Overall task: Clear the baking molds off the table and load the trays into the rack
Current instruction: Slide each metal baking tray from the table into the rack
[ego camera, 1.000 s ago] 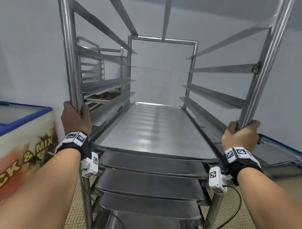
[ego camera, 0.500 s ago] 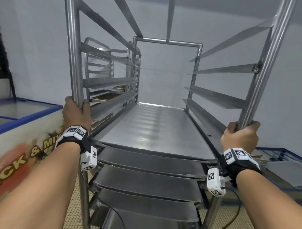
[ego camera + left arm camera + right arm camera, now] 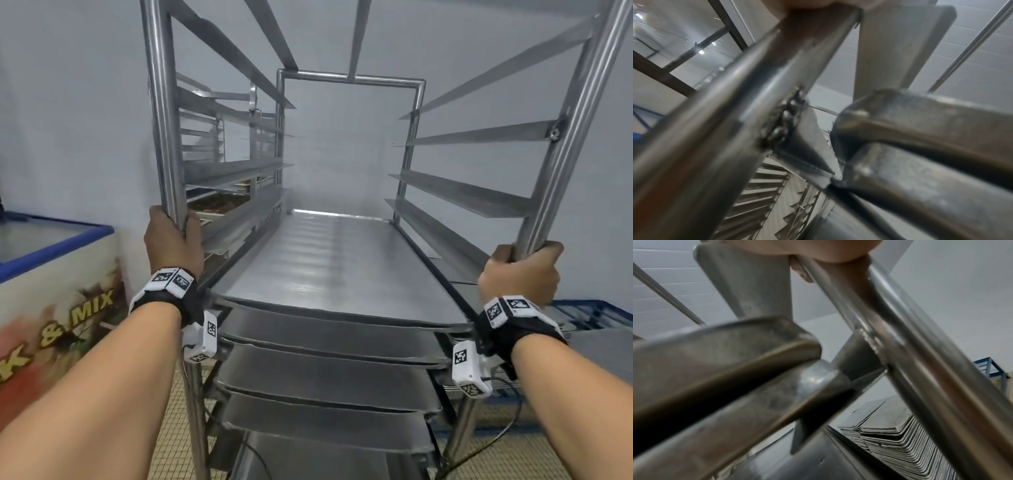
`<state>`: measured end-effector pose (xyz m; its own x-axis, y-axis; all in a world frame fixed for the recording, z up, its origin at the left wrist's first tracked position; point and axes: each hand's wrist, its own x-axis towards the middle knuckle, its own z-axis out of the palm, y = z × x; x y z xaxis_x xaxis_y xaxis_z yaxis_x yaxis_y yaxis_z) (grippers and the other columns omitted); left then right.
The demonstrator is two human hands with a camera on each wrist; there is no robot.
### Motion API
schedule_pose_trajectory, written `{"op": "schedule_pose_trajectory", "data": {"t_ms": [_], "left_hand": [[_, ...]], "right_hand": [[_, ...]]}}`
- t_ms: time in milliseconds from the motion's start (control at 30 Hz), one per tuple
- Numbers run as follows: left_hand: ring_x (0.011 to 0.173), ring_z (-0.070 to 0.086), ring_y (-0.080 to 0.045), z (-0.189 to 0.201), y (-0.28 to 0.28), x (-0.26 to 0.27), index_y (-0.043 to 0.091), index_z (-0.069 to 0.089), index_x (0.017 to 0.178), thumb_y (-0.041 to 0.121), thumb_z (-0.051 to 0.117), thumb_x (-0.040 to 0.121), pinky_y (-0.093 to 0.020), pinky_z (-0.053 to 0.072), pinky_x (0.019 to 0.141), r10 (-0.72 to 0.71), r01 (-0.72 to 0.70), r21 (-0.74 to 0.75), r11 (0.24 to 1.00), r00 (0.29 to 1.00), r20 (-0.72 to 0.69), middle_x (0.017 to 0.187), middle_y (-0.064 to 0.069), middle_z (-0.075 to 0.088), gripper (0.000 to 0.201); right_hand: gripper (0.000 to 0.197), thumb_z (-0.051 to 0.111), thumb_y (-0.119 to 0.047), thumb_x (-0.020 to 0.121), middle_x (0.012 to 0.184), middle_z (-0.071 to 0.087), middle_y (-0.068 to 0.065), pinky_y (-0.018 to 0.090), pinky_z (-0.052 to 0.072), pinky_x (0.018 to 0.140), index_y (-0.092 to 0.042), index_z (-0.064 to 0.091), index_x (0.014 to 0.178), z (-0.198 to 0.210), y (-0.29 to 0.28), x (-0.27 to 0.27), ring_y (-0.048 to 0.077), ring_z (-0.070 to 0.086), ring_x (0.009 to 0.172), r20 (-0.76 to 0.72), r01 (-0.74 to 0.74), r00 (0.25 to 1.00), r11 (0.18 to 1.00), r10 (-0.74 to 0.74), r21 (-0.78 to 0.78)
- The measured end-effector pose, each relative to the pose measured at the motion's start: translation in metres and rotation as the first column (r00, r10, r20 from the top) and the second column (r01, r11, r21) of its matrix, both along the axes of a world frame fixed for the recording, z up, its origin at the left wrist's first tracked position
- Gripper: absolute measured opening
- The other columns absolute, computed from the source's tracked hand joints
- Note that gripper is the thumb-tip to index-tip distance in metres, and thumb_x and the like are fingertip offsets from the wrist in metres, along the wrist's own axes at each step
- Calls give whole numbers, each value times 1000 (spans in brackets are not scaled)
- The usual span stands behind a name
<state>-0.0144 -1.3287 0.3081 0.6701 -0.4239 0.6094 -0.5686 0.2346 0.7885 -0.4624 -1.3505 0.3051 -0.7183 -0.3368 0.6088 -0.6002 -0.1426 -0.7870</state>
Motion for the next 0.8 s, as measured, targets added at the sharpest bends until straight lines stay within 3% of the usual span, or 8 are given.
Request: {"op": "schedule_pose_trajectory", "data": {"t_ms": [233, 367, 533, 800], "left_hand": [[88, 60, -43, 3, -50, 0, 1, 49, 113, 33, 55, 96, -45, 48, 75, 37, -37, 51, 998, 999, 5, 103, -27, 61, 37], [86, 59, -41, 4, -76, 2, 3, 48, 112, 33, 54, 95, -46, 48, 74, 30, -29, 72, 997, 999, -18, 100, -26, 61, 35], [87, 59, -43, 2, -107, 2, 2, 48, 108, 29, 51, 91, -48, 49, 74, 57, -56, 75, 996, 998, -2, 100, -28, 60, 32], [79, 53, -32, -2, -165, -8, 4, 47, 106, 32, 50, 92, -38, 41, 65, 95, -95, 90, 991, 995, 9, 97, -24, 61, 32]], "right_hand": [[25, 50, -21, 90, 79, 51, 12, 40, 45, 63, -5, 41, 107, 3, -44, 1, 32, 47, 66, 35, -7, 999, 1000, 6, 20], [23, 51, -19, 90, 78, 53, 14, 34, 37, 60, -4, 42, 105, 1, -65, 2, 30, 45, 64, 24, 0, 1000, 1000, 0, -9], [25, 51, -20, 89, 88, 63, 24, 41, 46, 63, -4, 42, 107, 2, -93, 4, 41, 58, 73, 14, 16, 1000, 1000, -16, -14], [26, 51, -21, 88, 85, 62, 19, 46, 52, 65, -5, 41, 107, 1, -161, -8, 41, 61, 74, -9, 12, 1000, 1000, -12, -3]]}}
